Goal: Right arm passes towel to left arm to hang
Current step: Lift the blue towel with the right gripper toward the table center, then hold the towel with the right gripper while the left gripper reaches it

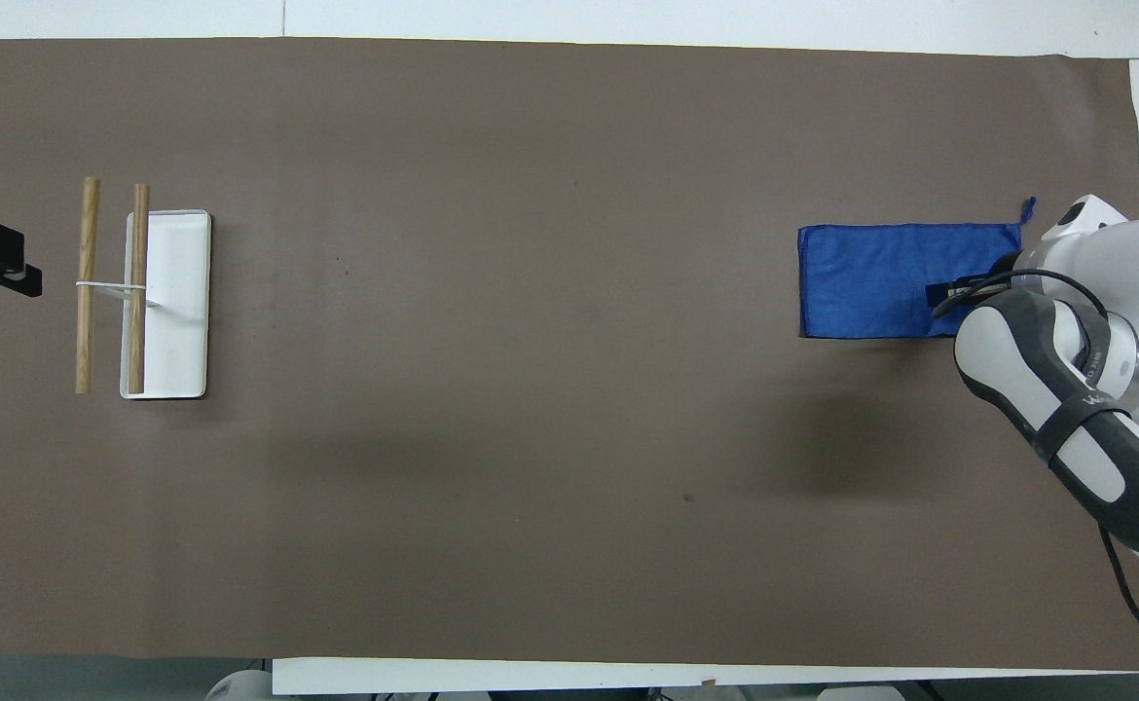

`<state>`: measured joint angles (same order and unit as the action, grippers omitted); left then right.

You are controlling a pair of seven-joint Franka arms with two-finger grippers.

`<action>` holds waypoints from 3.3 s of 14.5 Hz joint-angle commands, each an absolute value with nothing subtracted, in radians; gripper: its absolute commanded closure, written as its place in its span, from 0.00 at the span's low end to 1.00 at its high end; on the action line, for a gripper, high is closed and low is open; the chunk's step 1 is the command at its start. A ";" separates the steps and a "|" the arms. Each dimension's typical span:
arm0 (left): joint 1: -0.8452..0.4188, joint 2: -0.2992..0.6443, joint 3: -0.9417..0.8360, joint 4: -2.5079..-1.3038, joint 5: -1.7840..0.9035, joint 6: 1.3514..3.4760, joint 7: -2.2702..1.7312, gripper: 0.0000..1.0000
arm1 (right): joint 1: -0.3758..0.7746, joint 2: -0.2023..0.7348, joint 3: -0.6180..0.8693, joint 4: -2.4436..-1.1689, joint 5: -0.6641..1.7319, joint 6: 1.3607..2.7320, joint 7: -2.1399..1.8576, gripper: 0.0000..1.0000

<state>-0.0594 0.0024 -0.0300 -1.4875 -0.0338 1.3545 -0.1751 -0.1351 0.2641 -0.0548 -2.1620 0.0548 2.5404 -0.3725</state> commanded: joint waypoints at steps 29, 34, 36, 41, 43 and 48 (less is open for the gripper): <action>-0.075 -0.089 -0.038 -1.684 -0.160 1.564 -0.779 0.00 | -0.109 0.219 0.672 -1.692 0.776 2.273 1.316 1.00; -0.190 -0.035 -0.049 -1.752 -0.299 1.840 -1.474 0.00 | -0.100 0.221 0.673 -1.692 0.775 2.281 1.345 1.00; -0.234 -0.002 -0.051 -1.752 -0.301 1.920 -1.676 0.00 | -0.100 0.221 0.673 -1.692 0.775 2.281 1.344 1.00; -0.371 0.031 -0.051 -1.819 -0.302 2.014 -1.818 0.00 | -0.098 0.221 0.673 -1.694 0.775 2.281 1.342 1.00; -0.408 0.061 -0.051 -1.819 -0.314 2.042 -1.818 0.00 | -0.098 0.221 0.673 -1.694 0.773 2.281 1.342 1.00; -0.460 0.067 -0.051 -1.848 -0.334 2.043 -1.815 0.00 | -0.098 0.221 0.681 -1.694 0.773 2.281 1.342 1.00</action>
